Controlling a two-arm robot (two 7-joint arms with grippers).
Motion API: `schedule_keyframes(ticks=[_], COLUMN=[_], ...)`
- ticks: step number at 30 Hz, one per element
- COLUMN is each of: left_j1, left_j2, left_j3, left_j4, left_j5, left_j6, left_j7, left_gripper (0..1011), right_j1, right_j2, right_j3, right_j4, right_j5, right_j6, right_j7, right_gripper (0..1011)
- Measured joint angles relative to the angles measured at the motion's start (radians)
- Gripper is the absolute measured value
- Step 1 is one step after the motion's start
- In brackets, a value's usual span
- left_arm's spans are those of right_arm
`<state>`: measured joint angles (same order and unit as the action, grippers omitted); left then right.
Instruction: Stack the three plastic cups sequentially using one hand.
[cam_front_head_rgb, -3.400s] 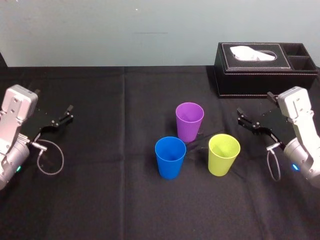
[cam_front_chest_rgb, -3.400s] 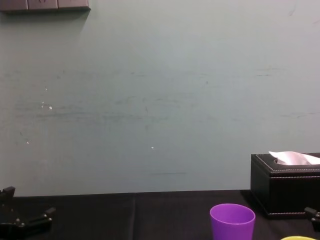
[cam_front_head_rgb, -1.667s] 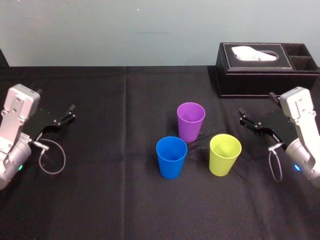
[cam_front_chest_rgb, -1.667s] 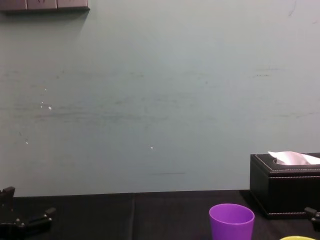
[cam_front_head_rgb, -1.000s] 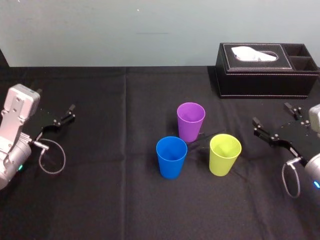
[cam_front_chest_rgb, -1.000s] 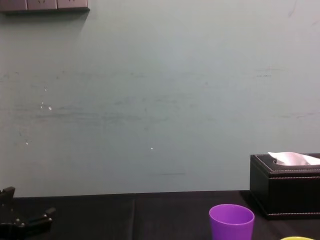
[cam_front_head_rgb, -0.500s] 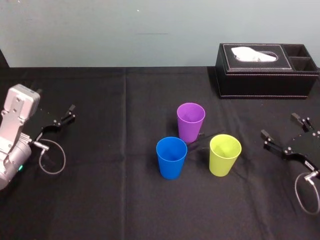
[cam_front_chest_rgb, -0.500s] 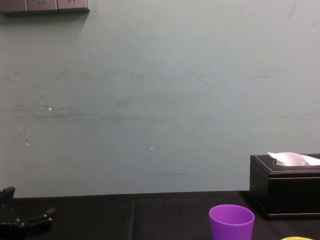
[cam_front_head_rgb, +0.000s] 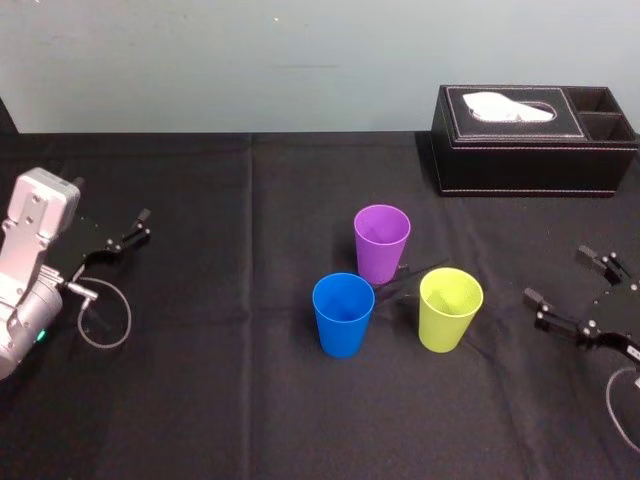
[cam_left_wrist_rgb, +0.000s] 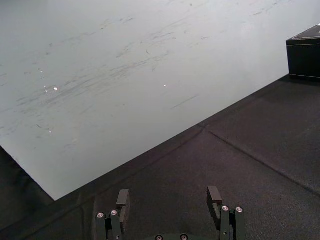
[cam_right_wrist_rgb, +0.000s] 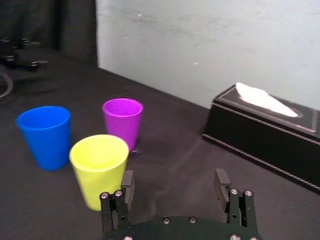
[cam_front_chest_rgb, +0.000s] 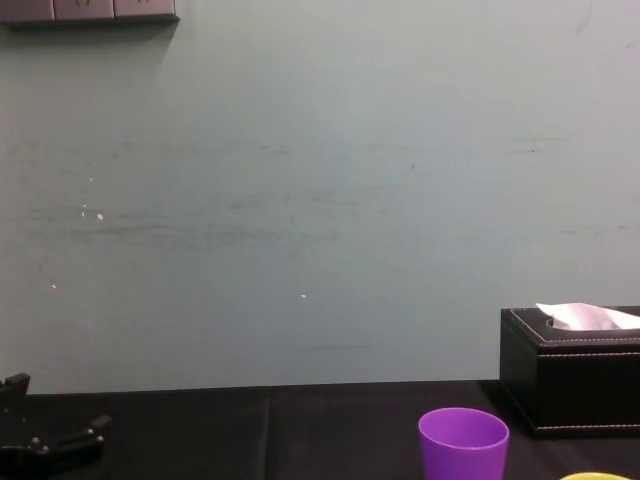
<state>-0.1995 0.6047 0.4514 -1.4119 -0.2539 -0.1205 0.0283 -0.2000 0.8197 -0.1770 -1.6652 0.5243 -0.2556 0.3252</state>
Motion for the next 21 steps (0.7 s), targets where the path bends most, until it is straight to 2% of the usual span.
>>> schedule_keyframes(ticks=[3,9,13,21], left_j1=[0.000,0.000,0.000,0.000], left_j2=[0.000,0.000,0.000,0.000], left_j3=[0.000,0.000,0.000,0.000], left_j4=[0.000,0.000,0.000,0.000], left_j5=[0.000,0.000,0.000,0.000], left_j6=[0.000,0.000,0.000,0.000], left_j7=[0.000,0.000,0.000,0.000], left_gripper=[1011,1011,1011,1011], right_j1=[-0.007,-0.007,-0.003,0.027], right_j2=[0.026,0.046,0.044,0.013], right_j3=[0.004,-0.007,-0.021,-0.053], right_j4=[-0.004,-0.008,-0.010,0.000], right_j5=[0.029,0.043,0.036,0.005], right_j6=[0.024,0.058,0.068,0.101], right_j7=[0.068,0.144,0.176,0.210], right_gripper=[1000,1000,1000,1000])
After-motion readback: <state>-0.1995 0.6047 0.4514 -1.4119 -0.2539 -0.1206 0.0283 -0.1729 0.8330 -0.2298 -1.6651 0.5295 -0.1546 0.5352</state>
